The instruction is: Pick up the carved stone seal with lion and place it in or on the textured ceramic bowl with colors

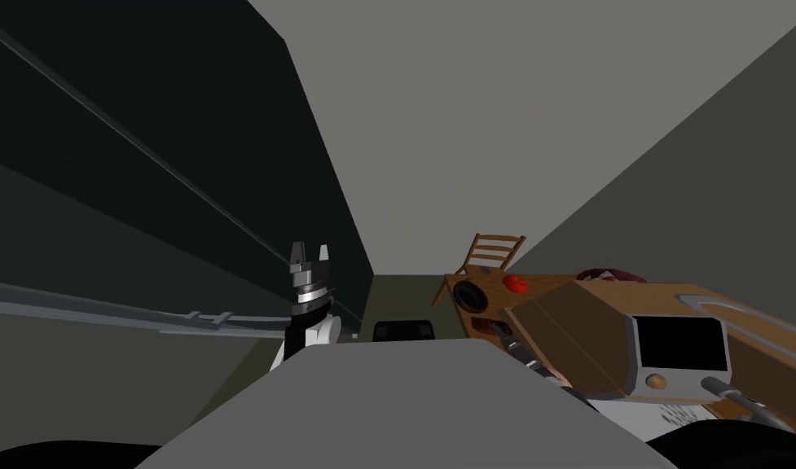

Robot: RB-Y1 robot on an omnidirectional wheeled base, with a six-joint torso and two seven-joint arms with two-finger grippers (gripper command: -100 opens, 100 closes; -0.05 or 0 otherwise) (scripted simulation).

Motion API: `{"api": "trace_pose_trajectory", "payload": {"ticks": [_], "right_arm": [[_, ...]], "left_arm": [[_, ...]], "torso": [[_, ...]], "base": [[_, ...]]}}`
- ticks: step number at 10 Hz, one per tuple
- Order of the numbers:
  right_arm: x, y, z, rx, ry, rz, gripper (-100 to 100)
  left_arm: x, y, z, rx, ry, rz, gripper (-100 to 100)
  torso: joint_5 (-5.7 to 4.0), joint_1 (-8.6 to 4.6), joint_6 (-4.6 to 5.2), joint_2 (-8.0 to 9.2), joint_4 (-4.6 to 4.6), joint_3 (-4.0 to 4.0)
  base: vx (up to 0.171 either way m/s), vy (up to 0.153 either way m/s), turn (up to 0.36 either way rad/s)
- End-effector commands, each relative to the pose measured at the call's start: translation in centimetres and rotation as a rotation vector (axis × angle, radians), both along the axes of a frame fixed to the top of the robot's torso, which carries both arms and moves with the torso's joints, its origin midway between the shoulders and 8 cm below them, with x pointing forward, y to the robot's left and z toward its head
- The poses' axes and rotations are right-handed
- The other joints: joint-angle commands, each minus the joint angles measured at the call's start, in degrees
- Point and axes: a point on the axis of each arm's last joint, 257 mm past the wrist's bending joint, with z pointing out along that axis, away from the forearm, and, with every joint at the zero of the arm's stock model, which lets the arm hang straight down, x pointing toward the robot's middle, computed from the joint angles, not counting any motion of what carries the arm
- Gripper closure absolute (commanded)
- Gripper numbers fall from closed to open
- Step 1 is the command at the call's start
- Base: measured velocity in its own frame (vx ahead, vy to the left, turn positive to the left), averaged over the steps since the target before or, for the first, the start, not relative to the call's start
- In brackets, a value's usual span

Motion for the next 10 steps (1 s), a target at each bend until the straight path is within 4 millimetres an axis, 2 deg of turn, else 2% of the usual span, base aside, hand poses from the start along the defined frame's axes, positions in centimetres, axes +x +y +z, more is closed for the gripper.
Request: {"api": "trace_pose_trajectory", "payload": {"ticks": [1,2,3,4,5,7,8,9,10], "right_arm": [[0.8,-0.1,0.5,0.069,-0.036,-0.046,100],[0.8,-0.2,0.5,0.076,-0.038,-0.054,100],[2.4,0.3,1.1,0.164,-0.089,-0.095,100],[2.5,0.0,1.3,0.186,-0.097,-0.118,100],[4.0,0.6,1.8,0.263,-0.144,-0.145,100],[4.1,0.2,2.0,0.302,-0.155,-0.180,100],[5.6,0.7,2.5,0.393,-0.201,-0.213,100],[5.7,0.4,2.7,0.421,-0.210,-0.238,100],[7.1,1.0,3.1,0.499,-0.251,-0.257,100]], "left_arm": [[0.0,0.0,0.0,0.000,0.000,0.000,0],[0.0,0.0,0.0,0.000,0.000,0.000,0],[0.0,0.0,0.0,0.000,0.000,0.000,0],[0.0,0.0,0.0,0.000,0.000,0.000,0],[0.0,0.0,0.0,0.000,0.000,0.000,0],[0.0,0.0,0.0,0.000,0.000,0.000,0],[0.0,0.0,0.0,0.000,0.000,0.000,0],[0.0,0.0,0.0,0.000,0.000,0.000,0],[0.0,0.0,0.0,0.000,0.000,0.000,0]], "torso": [[0.00,0.00,0.00,0.00,0.00,0.00],[0.02,-0.01,0.04,0.00,0.01,0.01],[0.01,-0.09,0.05,-0.20,-0.04,-0.10],[-0.01,-0.08,-0.02,-0.20,-0.02,-0.10],[0.00,-0.07,0.03,-0.15,-0.01,-0.07],[0.00,-0.07,0.07,0.01,0.03,0.03],[-0.01,-0.16,0.07,-0.16,-0.01,-0.06],[-0.03,-0.19,0.02,-0.12,0.01,-0.04],[-0.02,-0.16,0.06,-0.12,0.00,-0.05]], "base": [[-0.128,0.039,0.036],[-0.047,0.019,-0.006],[-0.082,0.026,0.046],[-0.094,0.026,0.048],[-0.140,0.042,0.052],[-0.088,0.013,0.010],[-0.098,-0.002,0.042],[-0.092,0.012,0.043],[-0.142,0.034,0.044]]}}
